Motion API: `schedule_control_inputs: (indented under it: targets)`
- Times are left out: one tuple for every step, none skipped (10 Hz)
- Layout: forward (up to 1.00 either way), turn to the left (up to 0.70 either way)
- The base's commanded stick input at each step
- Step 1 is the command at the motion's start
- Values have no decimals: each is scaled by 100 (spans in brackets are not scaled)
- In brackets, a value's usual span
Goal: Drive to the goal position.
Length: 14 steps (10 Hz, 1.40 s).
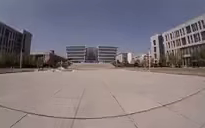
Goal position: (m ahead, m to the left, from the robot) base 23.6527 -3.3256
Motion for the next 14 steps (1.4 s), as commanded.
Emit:
schedule_control_inputs:
  targets:
    - [70, 0]
    - [70, 0]
    - [70, 0]
    - [70, 0]
    - [70, 0]
    - [70, 0]
    - [70, 0]
    - [70, 0]
    - [70, 0]
    - [70, 0]
    - [70, 0]
    - [70, 0]
    - [70, 0]
    - [70, 0]
